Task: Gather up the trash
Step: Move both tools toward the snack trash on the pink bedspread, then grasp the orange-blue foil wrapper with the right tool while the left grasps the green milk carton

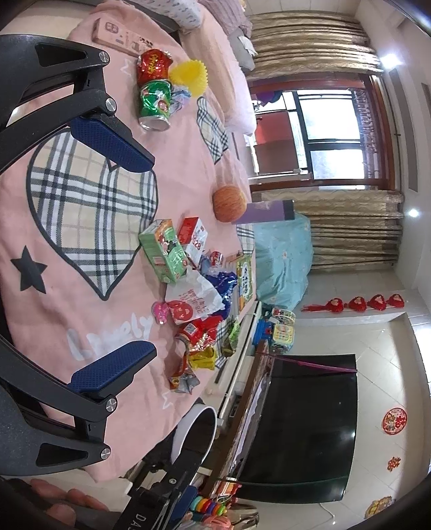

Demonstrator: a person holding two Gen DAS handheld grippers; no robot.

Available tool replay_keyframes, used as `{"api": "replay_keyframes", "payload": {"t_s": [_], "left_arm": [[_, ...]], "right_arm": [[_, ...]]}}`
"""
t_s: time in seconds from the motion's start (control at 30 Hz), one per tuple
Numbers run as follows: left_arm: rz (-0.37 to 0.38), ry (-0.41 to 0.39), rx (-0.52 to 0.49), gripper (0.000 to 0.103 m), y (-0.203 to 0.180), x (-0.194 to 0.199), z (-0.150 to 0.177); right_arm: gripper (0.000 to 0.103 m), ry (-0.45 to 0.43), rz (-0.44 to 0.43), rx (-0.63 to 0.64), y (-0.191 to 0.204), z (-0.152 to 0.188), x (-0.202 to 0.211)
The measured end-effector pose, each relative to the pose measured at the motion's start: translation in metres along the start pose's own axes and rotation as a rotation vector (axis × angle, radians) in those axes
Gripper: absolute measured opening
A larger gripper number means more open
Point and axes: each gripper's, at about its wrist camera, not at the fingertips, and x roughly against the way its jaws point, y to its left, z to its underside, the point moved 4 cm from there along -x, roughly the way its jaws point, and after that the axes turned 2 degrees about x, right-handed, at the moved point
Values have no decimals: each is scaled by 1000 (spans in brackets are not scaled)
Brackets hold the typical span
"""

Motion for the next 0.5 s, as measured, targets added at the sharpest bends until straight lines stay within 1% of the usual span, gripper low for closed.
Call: {"api": "replay_keyframes", "payload": {"t_s": [0.13,0.23,0.37,0.5], "left_arm": [[10,25,-5,103,-2,-11,1],[24,58,-9,103,-3,-23,2],[21,95,0,103,3,-39,4],[15,124,-7,103,11,-56,5]], "right_arm": [[103,39,-1,-10,-4,1,-10],[103,67,-13,-30,-9,2,-19],[103,91,-26,-42,-16,4,-28],[103,126,-40,-33,-14,6,-40]]}}
